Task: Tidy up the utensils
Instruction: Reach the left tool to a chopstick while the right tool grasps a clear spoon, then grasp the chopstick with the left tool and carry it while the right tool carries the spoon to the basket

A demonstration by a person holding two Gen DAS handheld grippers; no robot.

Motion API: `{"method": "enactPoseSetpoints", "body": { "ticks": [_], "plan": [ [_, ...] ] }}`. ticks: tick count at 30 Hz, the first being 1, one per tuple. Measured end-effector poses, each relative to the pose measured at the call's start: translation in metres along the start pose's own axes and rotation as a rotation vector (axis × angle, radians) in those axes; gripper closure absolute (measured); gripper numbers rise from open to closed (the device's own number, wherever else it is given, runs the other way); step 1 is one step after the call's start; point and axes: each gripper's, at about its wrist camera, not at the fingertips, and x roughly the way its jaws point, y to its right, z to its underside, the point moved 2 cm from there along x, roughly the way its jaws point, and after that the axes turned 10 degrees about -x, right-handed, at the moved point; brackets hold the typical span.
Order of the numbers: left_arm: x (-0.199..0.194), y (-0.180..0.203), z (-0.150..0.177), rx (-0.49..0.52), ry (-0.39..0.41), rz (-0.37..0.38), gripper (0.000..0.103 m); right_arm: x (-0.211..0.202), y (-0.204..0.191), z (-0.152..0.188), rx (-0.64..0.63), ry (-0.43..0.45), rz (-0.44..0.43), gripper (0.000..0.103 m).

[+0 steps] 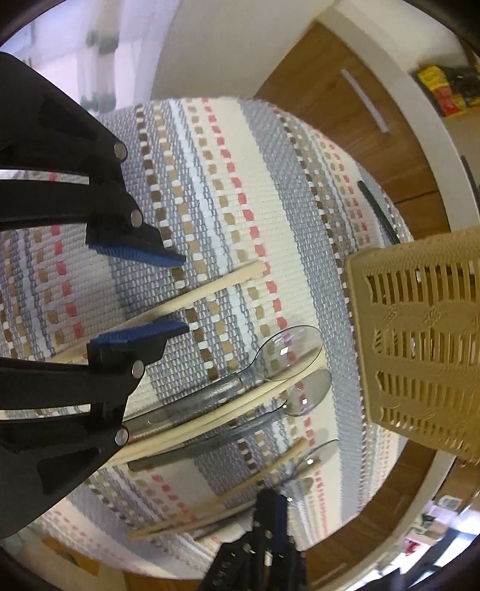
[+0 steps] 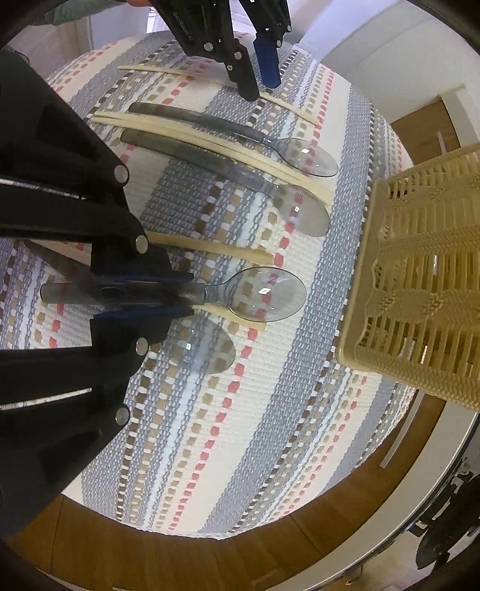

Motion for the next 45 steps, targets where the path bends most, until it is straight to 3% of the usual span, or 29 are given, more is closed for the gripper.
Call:
{"method": "enactPoseSetpoints", "body": {
  "ticks": [2,5,11,21,26,31,38,45],
  "plan": [
    [-0.001,0.006,0.002,0.014,-0.001,-0.002,0.094,-0.003,0.002,0.001,0.008,0.011,-0.01,0.093],
    [-0.003,0.008,0.003,0.012,0.008,-0.008,0.095,-0.013,0.014,0.01,0.03,0.04,-0.027,0.093],
    [-0.014,0.003,0.004,-0.051,0.063,0.079,0.099,-0.037,0.022,0.017,0.051,0.114,-0.07,0.093],
    [-0.09,-0.021,-0.02,-0.178,0.331,0.267,0.1,-0.094,0.012,0.005,0.021,0.307,-0.098,0.093],
    [-0.135,-0.028,-0.045,-0.187,0.503,0.415,0.099,-0.129,0.007,-0.01,-0.002,0.416,-0.078,0.093],
    [-0.165,-0.033,-0.083,-0.196,0.622,0.473,0.1,-0.158,0.014,-0.035,0.005,0.524,-0.058,0.093],
    [-0.191,-0.021,-0.13,-0.19,0.788,0.477,0.099,-0.183,0.041,-0.079,0.038,0.675,-0.039,0.093],
    [-0.194,-0.008,-0.167,-0.195,0.92,0.426,0.1,-0.177,0.062,-0.117,0.054,0.74,0.024,0.093]
  ]
}}
